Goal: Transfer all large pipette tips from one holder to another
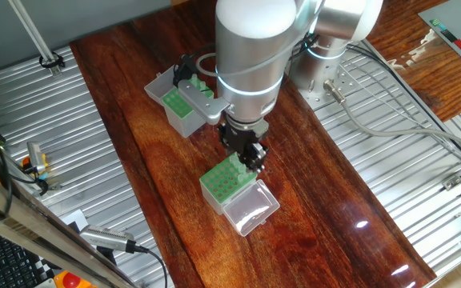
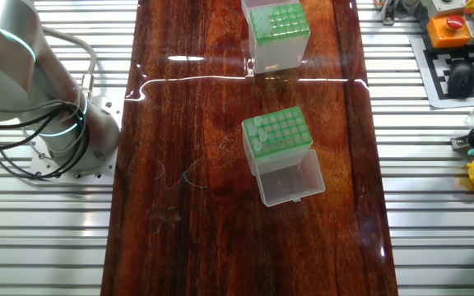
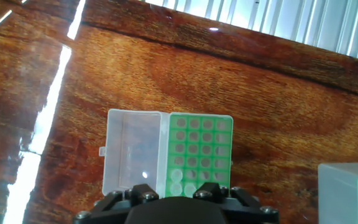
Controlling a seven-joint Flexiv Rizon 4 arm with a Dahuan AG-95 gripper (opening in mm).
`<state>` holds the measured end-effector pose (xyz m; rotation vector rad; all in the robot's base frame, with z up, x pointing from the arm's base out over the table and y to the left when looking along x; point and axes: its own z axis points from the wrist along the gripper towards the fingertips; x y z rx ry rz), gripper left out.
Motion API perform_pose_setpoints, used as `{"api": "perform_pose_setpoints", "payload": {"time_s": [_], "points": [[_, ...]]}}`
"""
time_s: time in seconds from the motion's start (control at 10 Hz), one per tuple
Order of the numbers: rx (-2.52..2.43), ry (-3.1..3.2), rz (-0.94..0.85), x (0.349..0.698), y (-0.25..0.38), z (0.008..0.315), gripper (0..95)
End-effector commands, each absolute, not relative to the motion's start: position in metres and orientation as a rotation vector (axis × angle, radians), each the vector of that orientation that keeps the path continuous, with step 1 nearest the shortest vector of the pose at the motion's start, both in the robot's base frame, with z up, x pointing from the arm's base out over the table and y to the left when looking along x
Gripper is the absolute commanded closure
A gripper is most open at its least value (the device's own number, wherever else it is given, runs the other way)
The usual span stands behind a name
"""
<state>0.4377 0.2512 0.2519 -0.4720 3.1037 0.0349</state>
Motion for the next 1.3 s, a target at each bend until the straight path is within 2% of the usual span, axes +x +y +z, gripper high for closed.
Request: {"api": "perform_pose_setpoints", "payload": {"time_s": [0.1,0.3,0.4,0.5,0.6,1.1,1.3], "points": [[-0.514,3.099,0.043,0.430,0.232,0.257,57.0],[-0.543,3.101,0.036,0.426,0.220,0.258,57.0],[-0.588,3.092,0.042,0.426,0.220,0.258,76.0],[-0.586,3.089,0.064,0.426,0.220,0.258,76.0],[-0.578,3.084,0.094,0.426,0.220,0.258,57.0],[-0.461,3.095,0.073,0.426,0.220,0.258,57.0],[-0.539,3.074,0.074,0.424,0.195,0.254,57.0]]}}
